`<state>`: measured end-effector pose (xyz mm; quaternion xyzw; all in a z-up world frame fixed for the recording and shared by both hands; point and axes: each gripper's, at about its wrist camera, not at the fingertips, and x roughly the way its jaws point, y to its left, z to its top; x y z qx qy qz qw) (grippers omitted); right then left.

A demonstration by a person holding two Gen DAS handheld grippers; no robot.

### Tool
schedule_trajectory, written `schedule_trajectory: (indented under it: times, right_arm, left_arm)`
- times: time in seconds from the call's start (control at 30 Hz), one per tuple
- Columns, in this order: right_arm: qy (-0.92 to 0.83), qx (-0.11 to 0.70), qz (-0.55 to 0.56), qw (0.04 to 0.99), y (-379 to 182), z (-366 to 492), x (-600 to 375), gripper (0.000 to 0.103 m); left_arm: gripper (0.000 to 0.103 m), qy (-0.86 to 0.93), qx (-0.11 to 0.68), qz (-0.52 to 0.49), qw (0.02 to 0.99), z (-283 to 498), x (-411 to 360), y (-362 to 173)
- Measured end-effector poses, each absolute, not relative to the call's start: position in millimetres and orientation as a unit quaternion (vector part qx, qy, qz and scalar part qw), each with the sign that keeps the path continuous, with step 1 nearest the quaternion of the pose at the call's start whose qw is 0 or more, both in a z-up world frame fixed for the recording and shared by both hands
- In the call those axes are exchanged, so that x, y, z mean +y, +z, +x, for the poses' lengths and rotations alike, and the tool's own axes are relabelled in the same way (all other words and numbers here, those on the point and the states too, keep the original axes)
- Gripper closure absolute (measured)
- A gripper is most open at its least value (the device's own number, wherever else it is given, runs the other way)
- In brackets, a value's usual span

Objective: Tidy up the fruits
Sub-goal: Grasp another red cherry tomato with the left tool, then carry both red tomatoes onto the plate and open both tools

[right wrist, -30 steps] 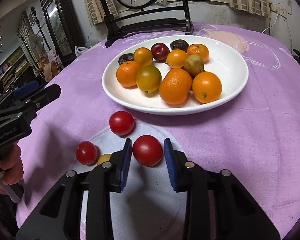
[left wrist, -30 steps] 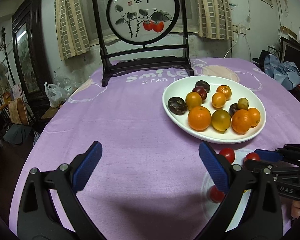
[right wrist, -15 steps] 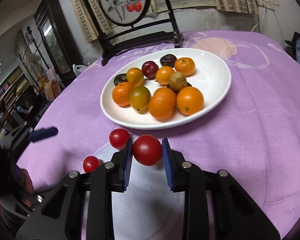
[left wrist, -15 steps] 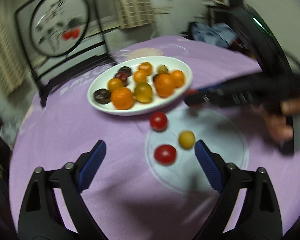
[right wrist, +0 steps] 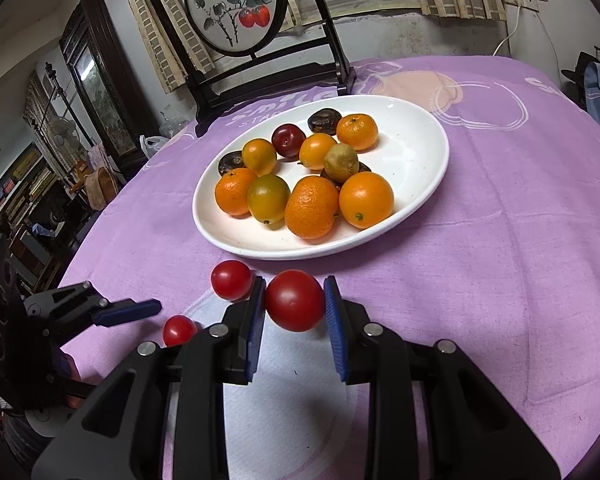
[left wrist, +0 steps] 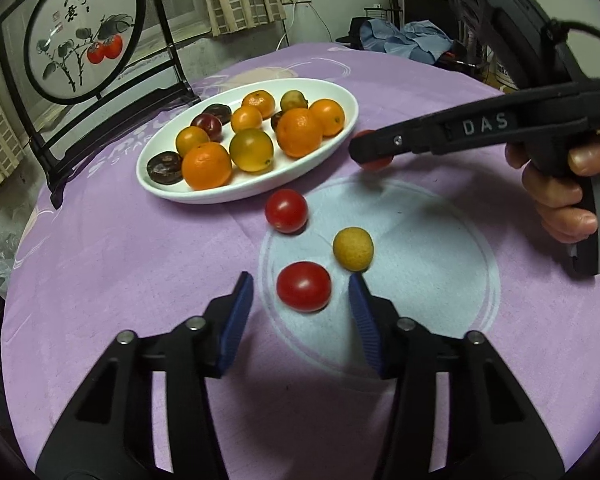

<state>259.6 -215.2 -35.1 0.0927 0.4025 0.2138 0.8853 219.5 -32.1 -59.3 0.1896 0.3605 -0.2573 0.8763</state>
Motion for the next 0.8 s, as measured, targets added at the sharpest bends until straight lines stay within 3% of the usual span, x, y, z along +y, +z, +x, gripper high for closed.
schedule_trajectory:
  times: [0.1,0.6,0.8]
  right_arm:
    - [0.215,0.401,0.093,0.885,-35.1,260.4,-215.9,0.073]
    - [0.225,0.393,0.094,0.887,-30.4,257.1,-214.2,0.073]
    - [0.249,0.365,0.098,0.892,-21.1,251.3,-211.5,0.073]
  left_arm:
    - [0.066,-0.255,0.369,0.191,0.873,224.0,-34.0,-63.4]
    - [0.072,-0.260,0.377,0.184,0.870,227.7,-36.5,-65.0]
    - [0.072,-0.267,0.357,0.127,0.886,228.3,-23.8,-40.9]
